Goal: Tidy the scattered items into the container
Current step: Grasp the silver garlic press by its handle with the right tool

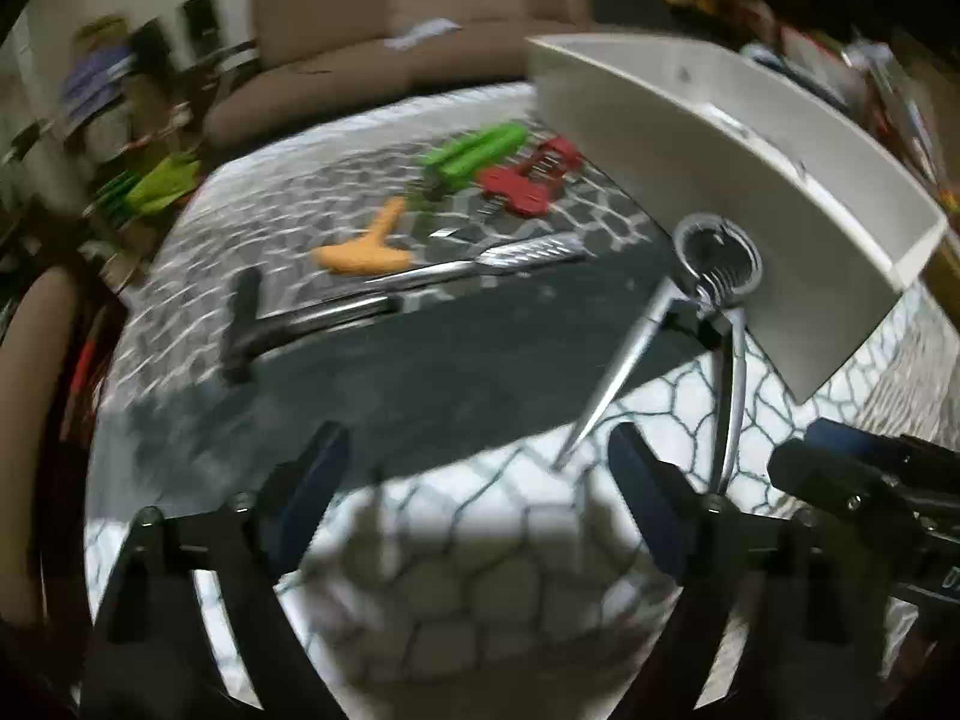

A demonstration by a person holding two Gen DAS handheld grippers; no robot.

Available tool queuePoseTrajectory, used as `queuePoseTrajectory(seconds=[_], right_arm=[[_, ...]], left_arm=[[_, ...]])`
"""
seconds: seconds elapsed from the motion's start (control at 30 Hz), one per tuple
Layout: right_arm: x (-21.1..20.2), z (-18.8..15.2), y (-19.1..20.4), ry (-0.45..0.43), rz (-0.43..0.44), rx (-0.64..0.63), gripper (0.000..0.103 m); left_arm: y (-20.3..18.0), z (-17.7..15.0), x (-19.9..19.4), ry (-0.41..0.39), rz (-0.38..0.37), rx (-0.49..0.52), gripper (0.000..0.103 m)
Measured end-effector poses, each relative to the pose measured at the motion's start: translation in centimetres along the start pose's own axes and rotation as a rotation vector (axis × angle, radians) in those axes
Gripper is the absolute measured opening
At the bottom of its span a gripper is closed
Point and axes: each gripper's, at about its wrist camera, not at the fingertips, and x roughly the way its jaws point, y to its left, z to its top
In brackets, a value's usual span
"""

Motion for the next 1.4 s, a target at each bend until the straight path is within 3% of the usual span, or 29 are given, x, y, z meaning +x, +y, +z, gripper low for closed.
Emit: queuePoseTrajectory(seconds=[0.1, 0.3, 0.53, 0.7, 0.83, 0.93, 1.0, 1.1, 1.4], right_arm=[[0.5, -0.2, -0.5, -0.043, -0.007, 0.054, 0.048], [2.2, -0.1, -0.7, -0.071, -0.039, 0.074, 0.048], [2.1, 0.1, -1.5, -0.085, -0.043, 0.062, 0.039], [2.2, 0.8, -2.3, -0.081, -0.018, 0.102, 0.036], [2.4, 1.1, -2.6, -0.097, -0.018, 0.111, 0.034], [2.5, 1.1, -2.5, -0.078, 0.010, 0.102, 0.019], [2.4, 1.1, -2.3, -0.057, 0.006, 0.090, 0.019], [2.0, 1.1, -2.6, -0.023, 0.029, 0.083, 0.016], [0.1, -0.7, -2.4, 0.099, 0.108, 0.011, 0.015]], left_arm=[[-1.2, 1.1, 2.4, 0.022, -0.032, 0.057, 0.065], [-2.4, 1.8, 4.2, 0.014, -0.115, 0.129, 0.062], [-2.8, 1.5, 5.1, 0.023, -0.211, 0.190, 0.055], [-4.3, 1.3, 5.2, 0.027, -0.217, 0.249, 0.038], [-4.3, 1.5, 5.4, 0.038, -0.227, 0.187, 0.037], [-4.3, 1.4, 5.1, 0.043, -0.234, 0.177, 0.028], [-4.5, 1.1, 4.7, 0.049, -0.226, 0.183, 0.023], [-3.7, 0.7, 4.0, 0.084, -0.295, 0.107, 0.011], [-4.2, -3.9, 0.3, 0.159, -0.339, -0.023, 0.011]])
